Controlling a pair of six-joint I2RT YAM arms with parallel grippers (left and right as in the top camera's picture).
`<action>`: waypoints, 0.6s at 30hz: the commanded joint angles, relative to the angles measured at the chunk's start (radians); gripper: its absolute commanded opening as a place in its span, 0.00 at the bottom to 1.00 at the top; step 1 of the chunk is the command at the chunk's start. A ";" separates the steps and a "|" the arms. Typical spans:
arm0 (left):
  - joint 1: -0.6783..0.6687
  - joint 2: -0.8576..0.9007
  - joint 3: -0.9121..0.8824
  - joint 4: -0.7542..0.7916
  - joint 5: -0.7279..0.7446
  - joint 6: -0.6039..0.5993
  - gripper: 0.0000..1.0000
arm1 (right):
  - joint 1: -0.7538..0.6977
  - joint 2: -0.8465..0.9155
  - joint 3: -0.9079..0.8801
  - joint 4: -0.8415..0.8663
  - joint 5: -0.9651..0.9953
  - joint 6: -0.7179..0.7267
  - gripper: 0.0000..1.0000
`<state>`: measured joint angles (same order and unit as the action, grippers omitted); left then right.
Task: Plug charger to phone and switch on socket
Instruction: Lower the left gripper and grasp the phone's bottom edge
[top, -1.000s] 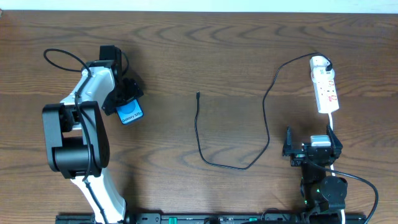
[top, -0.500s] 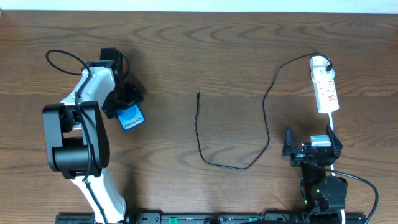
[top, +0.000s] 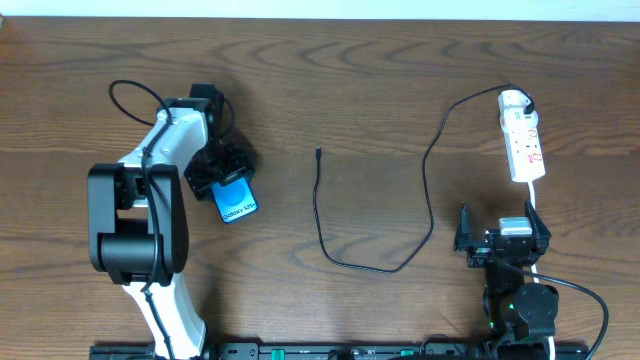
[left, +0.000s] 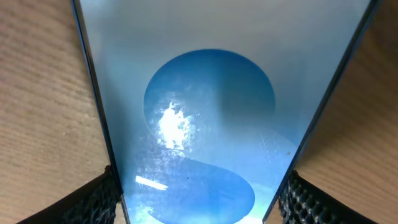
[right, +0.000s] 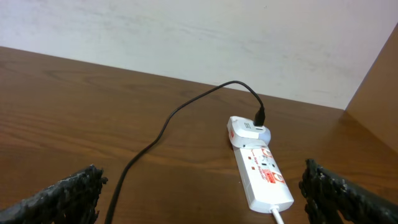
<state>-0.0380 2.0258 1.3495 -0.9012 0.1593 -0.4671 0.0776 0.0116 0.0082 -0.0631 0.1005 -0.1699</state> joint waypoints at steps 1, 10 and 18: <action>-0.005 0.015 -0.007 0.029 -0.061 0.006 0.79 | 0.003 -0.006 -0.003 -0.003 -0.005 -0.003 0.99; -0.008 0.015 -0.013 0.103 -0.082 0.023 0.89 | 0.002 -0.006 -0.003 -0.003 -0.005 -0.003 0.99; -0.007 0.016 -0.020 0.112 -0.120 0.021 0.91 | 0.003 -0.006 -0.003 -0.003 -0.005 -0.003 0.99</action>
<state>-0.0479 2.0258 1.3464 -0.7975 0.0849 -0.4664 0.0776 0.0120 0.0082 -0.0631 0.1005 -0.1699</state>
